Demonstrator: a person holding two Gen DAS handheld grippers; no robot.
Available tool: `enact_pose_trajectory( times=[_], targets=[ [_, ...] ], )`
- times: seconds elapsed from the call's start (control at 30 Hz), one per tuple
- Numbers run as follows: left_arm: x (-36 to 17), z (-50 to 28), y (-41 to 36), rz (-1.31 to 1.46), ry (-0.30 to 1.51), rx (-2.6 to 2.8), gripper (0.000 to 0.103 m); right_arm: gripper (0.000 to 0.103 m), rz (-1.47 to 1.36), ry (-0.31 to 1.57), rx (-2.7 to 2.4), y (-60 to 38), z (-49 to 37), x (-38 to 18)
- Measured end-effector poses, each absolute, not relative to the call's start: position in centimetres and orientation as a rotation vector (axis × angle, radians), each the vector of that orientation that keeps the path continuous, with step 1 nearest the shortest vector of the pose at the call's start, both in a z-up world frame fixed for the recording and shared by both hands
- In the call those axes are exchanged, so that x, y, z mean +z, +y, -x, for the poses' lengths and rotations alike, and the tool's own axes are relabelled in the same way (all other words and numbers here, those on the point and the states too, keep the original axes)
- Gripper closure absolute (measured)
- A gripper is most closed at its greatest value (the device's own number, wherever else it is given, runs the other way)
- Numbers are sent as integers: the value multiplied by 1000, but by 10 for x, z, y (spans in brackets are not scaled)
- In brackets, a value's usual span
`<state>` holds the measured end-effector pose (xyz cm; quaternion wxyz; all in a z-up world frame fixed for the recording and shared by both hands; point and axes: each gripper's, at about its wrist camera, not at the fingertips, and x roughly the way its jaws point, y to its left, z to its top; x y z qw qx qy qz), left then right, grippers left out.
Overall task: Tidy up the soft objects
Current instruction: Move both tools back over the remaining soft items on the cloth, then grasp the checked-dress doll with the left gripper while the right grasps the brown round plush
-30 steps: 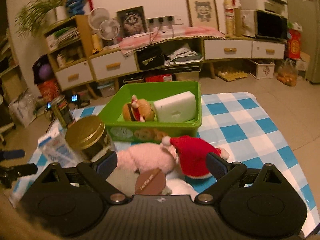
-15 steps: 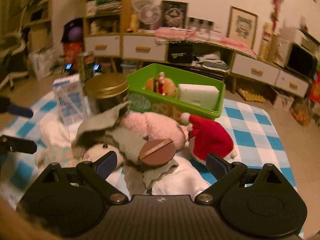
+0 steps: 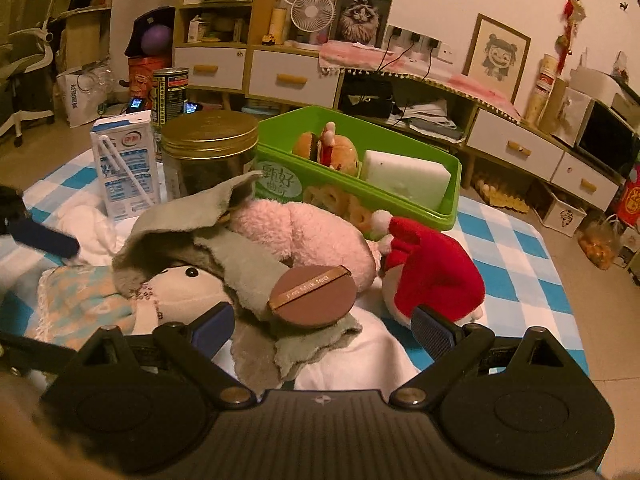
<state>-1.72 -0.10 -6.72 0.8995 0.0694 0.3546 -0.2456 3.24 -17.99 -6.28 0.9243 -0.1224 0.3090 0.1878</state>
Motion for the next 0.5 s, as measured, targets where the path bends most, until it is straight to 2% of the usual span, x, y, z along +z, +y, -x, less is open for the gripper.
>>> enact_pose_trajectory(
  times=[0.2, 0.5],
  targets=[
    [-72, 10, -4, -140, 747, -497, 35, 43, 288, 634, 387, -173, -37, -70],
    [-76, 3, -5, -149, 772, -471, 51, 55, 316, 627, 373, -164, -43, -74]
  ],
)
